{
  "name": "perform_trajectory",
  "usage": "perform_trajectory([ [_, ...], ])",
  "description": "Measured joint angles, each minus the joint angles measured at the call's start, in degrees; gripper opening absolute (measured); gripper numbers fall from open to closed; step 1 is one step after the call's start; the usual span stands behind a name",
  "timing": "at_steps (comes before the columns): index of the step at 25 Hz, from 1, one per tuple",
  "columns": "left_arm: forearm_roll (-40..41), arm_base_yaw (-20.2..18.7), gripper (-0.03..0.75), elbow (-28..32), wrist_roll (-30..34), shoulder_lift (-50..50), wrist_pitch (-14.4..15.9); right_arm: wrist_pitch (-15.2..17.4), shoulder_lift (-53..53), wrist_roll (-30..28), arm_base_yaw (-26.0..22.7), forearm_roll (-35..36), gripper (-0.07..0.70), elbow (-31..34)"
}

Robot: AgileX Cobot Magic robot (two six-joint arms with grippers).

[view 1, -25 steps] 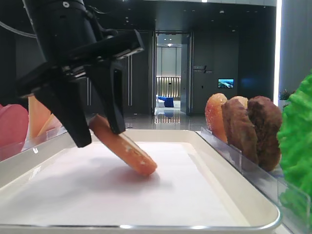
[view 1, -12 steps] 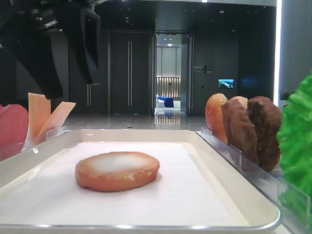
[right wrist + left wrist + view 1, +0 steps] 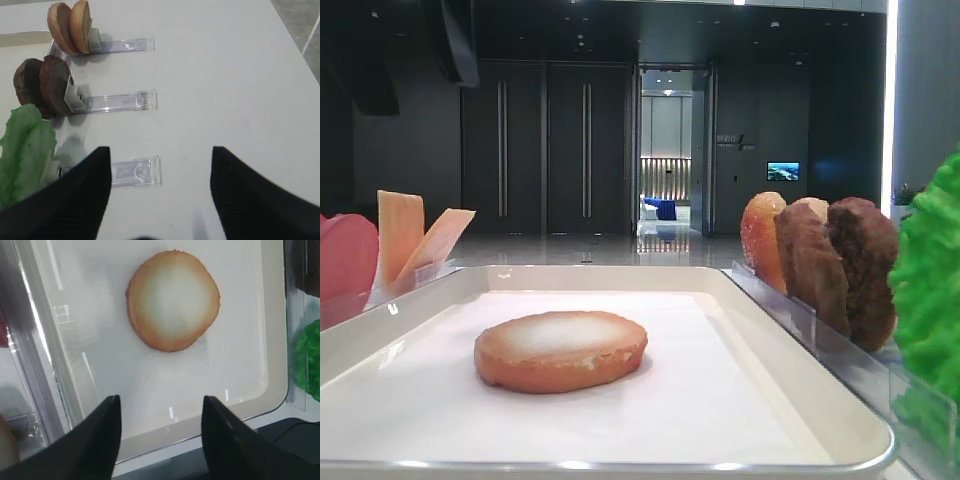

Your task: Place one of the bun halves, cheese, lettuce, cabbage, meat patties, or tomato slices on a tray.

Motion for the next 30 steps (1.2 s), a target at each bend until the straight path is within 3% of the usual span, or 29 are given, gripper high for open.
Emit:
perform_trajectory([
  [7, 5.29, 0.0, 0.398, 0.0, -4.93, -3.59, 2.75, 0.0, 0.0, 0.0, 0.0, 0.0, 0.412, 0.0],
  [13, 10.99, 0.0, 0.4, 0.0, -6.98, -4.34, 7.83, 0.0, 0.0, 0.0, 0.0, 0.0, 0.412, 0.0],
  [18, 16.34, 0.74, 0.496, 0.0, -7.56, -5.66, 11.5, 0.0, 0.0, 0.0, 0.0, 0.0, 0.412, 0.0],
  [22, 15.18, 8.48, 0.529, 0.0, -2.61, -8.78, 13.74, 0.0, 0.0, 0.0, 0.0, 0.0, 0.412, 0.0],
  [26, 15.24, 18.46, 0.531, 0.0, 1.75, -13.69, 13.98, 0.0, 0.0, 0.0, 0.0, 0.0, 0.412, 0.0],
  [30, 15.03, 25.7, 0.526, 0.0, 5.46, -18.65, 14.6, 0.0, 0.0, 0.0, 0.0, 0.0, 0.412, 0.0],
])
